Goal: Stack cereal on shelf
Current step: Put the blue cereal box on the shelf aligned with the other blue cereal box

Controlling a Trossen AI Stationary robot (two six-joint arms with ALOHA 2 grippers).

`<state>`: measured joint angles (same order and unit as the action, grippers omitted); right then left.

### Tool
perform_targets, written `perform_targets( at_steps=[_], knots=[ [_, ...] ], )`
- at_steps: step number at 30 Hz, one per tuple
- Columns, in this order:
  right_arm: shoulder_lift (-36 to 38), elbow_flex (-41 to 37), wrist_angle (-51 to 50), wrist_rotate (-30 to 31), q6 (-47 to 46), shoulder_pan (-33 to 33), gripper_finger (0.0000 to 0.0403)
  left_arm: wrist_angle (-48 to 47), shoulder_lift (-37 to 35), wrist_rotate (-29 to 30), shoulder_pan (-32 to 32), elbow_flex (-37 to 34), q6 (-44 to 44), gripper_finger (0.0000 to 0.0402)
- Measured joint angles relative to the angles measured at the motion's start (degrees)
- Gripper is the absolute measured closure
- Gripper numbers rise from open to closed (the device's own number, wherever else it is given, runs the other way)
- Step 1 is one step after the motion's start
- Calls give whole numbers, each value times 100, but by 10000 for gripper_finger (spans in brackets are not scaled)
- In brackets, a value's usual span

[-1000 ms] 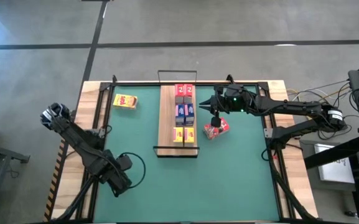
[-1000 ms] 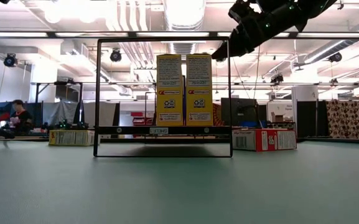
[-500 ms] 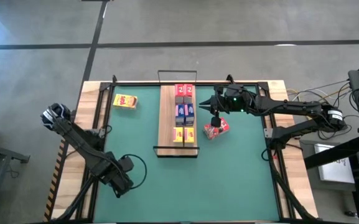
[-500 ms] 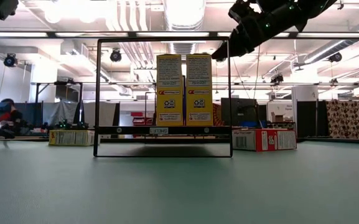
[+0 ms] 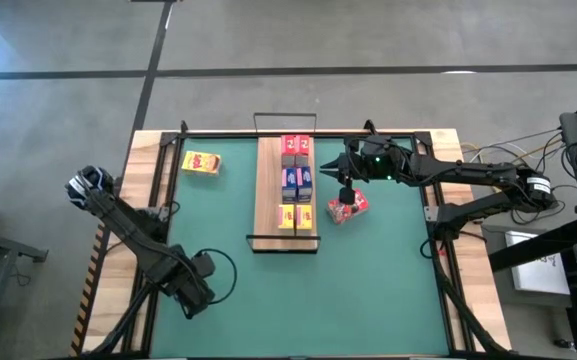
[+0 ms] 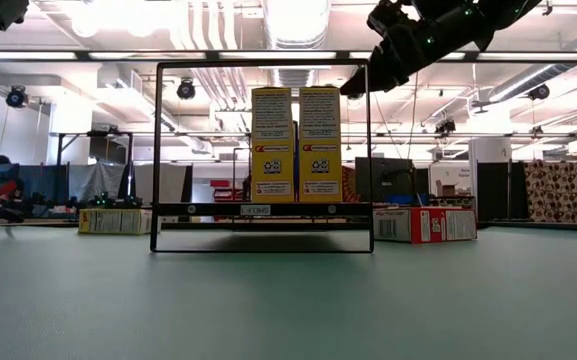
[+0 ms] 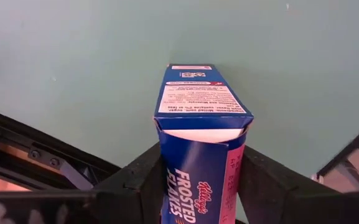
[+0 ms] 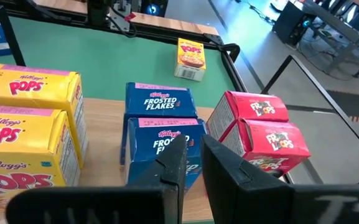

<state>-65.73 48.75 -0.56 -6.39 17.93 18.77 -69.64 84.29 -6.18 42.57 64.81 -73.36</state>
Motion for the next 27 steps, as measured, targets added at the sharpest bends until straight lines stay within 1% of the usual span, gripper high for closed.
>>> perform_targets(
  at_steps=[2, 6, 10, 12, 19, 22, 27],
  knots=[
    [0, 0, -1, 0, 0, 0, 365, -2, 0, -126, -4, 65, 76, 251],
    [0, 0, -47, 0, 0, 1, 365, -23, 0, -116, -56, 331, 195, 254],
    [0, 0, -82, 0, -46, 2, 365, -72, 0, 312, -215, 760, 472, 254],
    [0, 0, -97, 0, -48, 1, 365, -296, 0, 474, -334, 996, 562, 254],
    [0, 0, -245, 0, -139, 2, 365, -1503, 2, 647, -700, 1780, 635, 254],
    [0, 0, -267, 0, -164, 0, 365, -1829, 7, 991, -788, 2092, 835, 254],
    [0, 0, -290, 0, -347, 0, 365, -1997, 7, 1743, -997, 2546, 1483, 254]
  ],
)
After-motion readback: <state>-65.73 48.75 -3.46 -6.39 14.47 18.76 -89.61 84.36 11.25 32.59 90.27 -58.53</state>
